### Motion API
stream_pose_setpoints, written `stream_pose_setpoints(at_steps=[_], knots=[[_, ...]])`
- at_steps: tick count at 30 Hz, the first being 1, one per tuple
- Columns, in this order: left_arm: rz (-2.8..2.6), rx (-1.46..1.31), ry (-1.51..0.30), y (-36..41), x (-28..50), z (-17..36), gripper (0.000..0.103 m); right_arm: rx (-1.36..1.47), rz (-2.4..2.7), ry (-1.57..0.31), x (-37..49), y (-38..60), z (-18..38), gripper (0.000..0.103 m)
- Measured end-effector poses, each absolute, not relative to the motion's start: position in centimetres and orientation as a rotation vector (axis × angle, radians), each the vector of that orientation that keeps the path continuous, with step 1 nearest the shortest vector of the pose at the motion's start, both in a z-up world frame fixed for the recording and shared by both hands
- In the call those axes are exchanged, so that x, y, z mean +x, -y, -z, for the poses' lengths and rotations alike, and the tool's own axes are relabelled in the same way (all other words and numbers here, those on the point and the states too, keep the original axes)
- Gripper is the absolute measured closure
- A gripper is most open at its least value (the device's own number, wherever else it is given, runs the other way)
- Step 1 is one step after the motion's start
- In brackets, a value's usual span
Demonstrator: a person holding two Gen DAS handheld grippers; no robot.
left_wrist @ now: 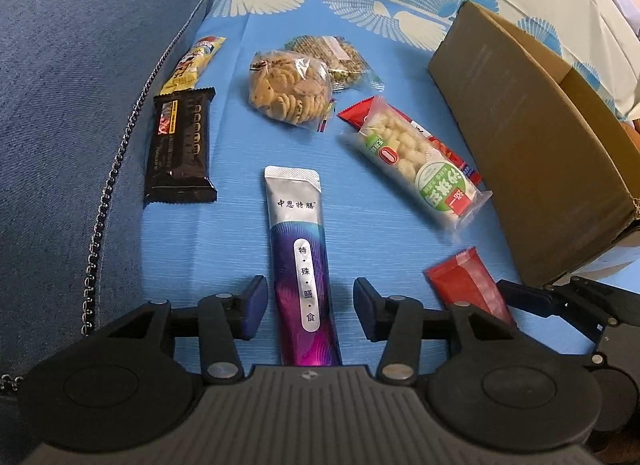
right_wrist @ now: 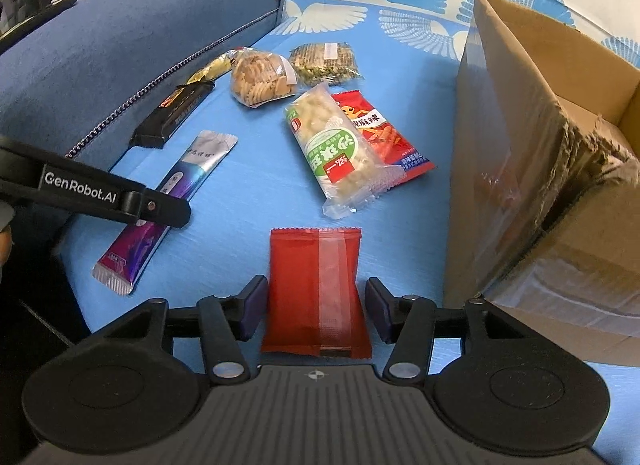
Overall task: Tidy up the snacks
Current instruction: 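Hold the tube snack in the left tool while the right tool holds the red packet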
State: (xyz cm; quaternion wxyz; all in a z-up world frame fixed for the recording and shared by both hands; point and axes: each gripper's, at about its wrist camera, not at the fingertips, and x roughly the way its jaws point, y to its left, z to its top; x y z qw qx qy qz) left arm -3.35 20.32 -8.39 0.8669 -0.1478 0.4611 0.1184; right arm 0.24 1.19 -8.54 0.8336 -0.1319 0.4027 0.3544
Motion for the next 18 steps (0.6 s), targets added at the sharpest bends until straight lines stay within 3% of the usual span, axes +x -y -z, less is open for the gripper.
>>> stream_pose_setpoints(at_steps=[5, 13, 18], knots=[[-0.249, -0.298, -0.967, -20.24, -3.28, 8.40, 0.051, -0.303, -0.755, -0.842, 0.03, -1.36, 8.54, 0.047], [-0.255, -0.266, -0.969, -19.89, -3.11, 8.47, 0.052, -0.344, -0.769, -0.811, -0.46, -1.41, 8.31, 0.057], [-0.261, -0.262, -0.966, -19.89, -3.16, 8.42, 0.064, -0.332, -0.758, -0.799, -0.33, -1.06, 7.99, 0.058]])
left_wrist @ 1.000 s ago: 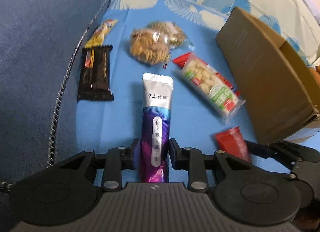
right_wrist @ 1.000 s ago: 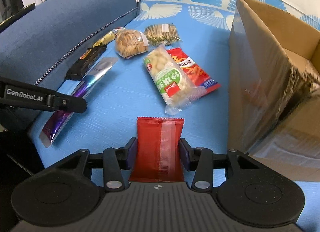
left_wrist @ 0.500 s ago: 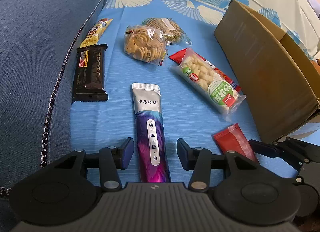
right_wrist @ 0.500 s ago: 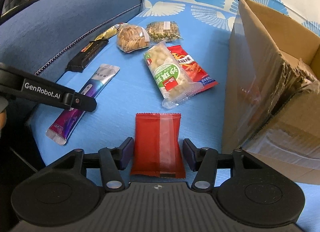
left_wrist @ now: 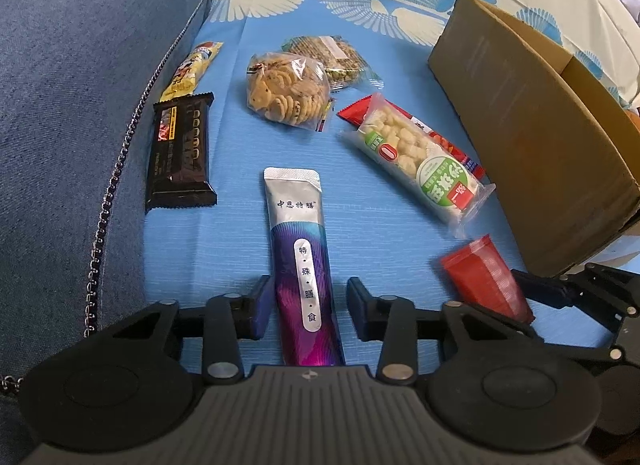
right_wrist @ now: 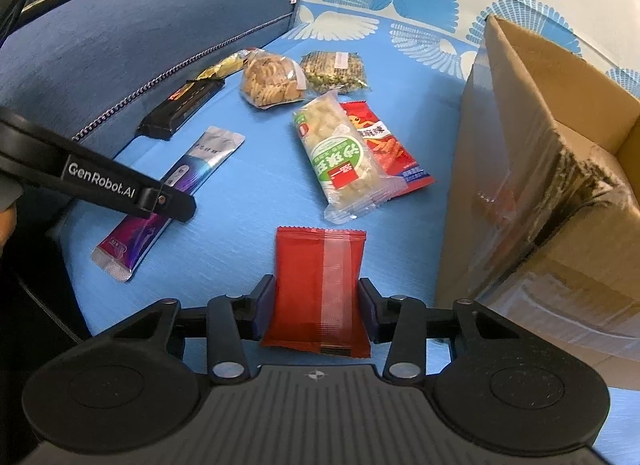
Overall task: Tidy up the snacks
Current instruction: 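Hold the tube snack in the left tool while the right tool holds the red packet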
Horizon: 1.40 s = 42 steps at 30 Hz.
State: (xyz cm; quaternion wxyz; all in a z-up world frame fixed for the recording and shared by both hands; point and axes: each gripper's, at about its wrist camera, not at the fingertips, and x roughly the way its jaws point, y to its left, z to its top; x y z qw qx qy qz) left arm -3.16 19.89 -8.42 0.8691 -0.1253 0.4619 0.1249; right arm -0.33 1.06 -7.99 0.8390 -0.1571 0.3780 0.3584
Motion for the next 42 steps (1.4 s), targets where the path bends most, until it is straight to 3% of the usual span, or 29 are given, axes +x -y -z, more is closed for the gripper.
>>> stream_pose_setpoints(at_steps=[5, 23, 42], knots=[[-0.251, -0.257, -0.964, -19.78, -3.23, 8.39, 0.071, -0.321, -0.752, -0.792, -0.33, -0.73, 7.66, 0.058], [-0.250, -0.244, -0.965, -19.54, -3.13, 8.44, 0.071, -0.337, -0.746, -0.811, -0.38, -0.94, 8.11, 0.058], [-0.225, -0.236, -0.930, -19.27, -3.45, 7.98, 0.080, -0.341, -0.750, -0.775, -0.96, -0.73, 7.69, 0.059]])
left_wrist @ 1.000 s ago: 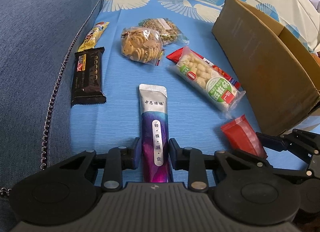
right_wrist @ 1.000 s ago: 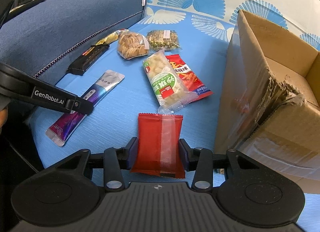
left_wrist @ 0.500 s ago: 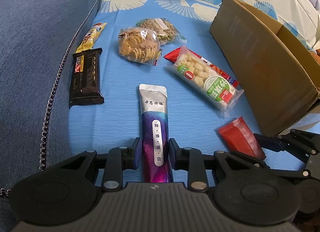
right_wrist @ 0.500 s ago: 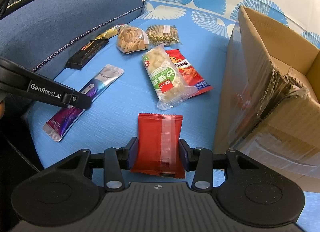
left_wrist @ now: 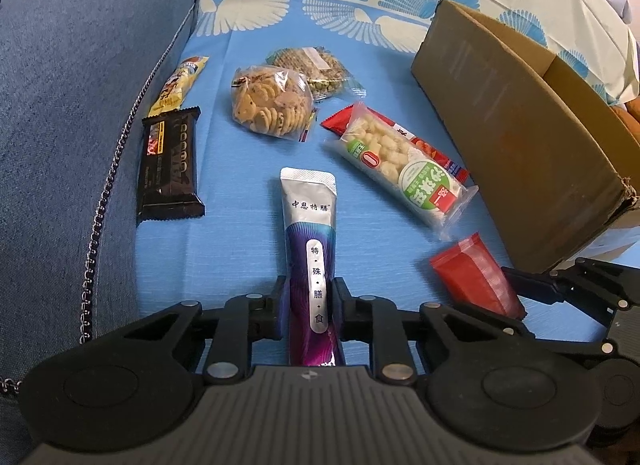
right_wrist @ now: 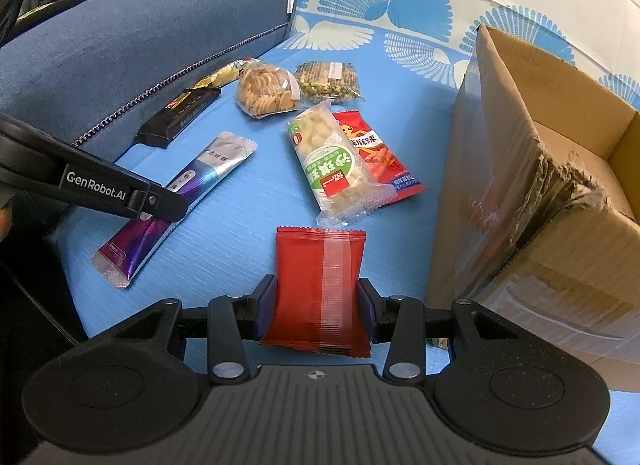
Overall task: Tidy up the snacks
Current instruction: 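Hold the tube snack in the left tool while the right tool holds the red packet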
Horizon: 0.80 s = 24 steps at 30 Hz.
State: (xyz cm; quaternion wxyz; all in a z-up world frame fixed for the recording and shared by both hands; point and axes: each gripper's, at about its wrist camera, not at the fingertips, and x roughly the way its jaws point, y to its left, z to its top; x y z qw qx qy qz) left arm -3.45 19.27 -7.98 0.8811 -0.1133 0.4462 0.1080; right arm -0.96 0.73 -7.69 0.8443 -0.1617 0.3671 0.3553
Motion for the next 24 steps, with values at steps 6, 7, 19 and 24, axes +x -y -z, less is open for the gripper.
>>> stream_pose_setpoints(at_steps=[6, 7, 19, 24], knots=[[-0.225, -0.230, -0.906, -19.2, -3.7, 7.7, 0.082, -0.339, -0.750, -0.764, -0.9, -0.7, 7.6, 0.059], [-0.224, -0.229, -0.901, -19.2, -3.8, 7.7, 0.083, -0.338, -0.749, -0.761, -0.9, -0.7, 7.5, 0.059], [-0.225, -0.217, -0.855, -19.0, -4.1, 7.2, 0.086, -0.320, -0.745, -0.733, -0.9, -0.5, 7.2, 0.059], [-0.220, -0.221, -0.808, -19.0, -4.7, 6.6, 0.086, -0.309, -0.740, -0.718, -0.9, -0.4, 6.9, 0.059]])
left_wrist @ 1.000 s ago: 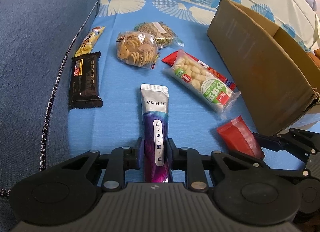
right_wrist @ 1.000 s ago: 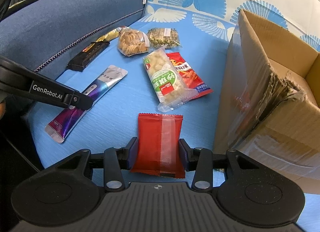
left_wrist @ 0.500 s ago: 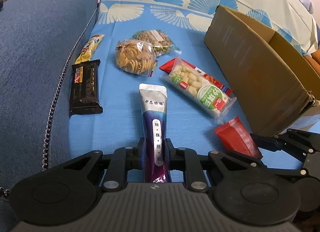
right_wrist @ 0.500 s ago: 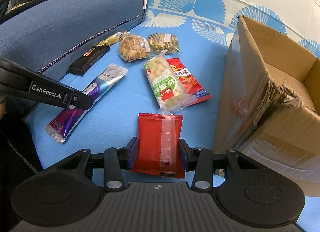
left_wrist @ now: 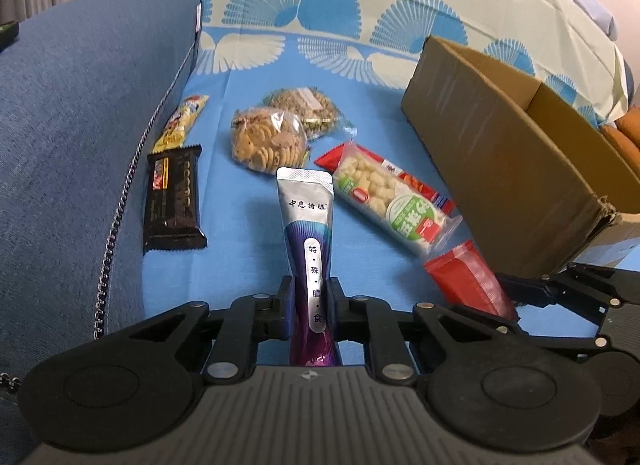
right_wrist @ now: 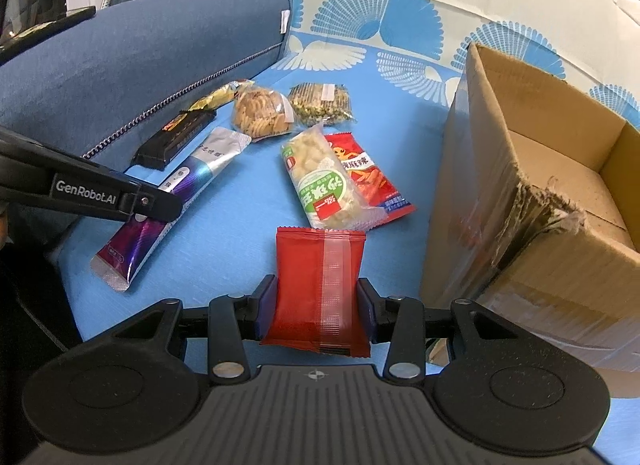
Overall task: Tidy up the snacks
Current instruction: 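Hold the tube snack in the left tool while the right tool holds the red packet, then carry the tube snack in the left tool while the right tool carries the red packet over the box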
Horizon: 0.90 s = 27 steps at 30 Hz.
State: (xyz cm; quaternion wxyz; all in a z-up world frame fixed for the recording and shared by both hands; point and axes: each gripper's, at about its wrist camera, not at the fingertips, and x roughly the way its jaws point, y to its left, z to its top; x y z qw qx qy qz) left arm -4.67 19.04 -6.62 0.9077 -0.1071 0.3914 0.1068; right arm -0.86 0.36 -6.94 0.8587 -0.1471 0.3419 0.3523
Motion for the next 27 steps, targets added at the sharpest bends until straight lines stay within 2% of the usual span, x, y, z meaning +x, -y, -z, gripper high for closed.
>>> stream_pose_setpoints(at_steps=[27], knots=[[-0.216, -0.251, -0.636, -18.9, -7.1, 4.4, 0.086, -0.198, -0.785, -0.492, -1.4, 0.6, 1.9, 0.060]])
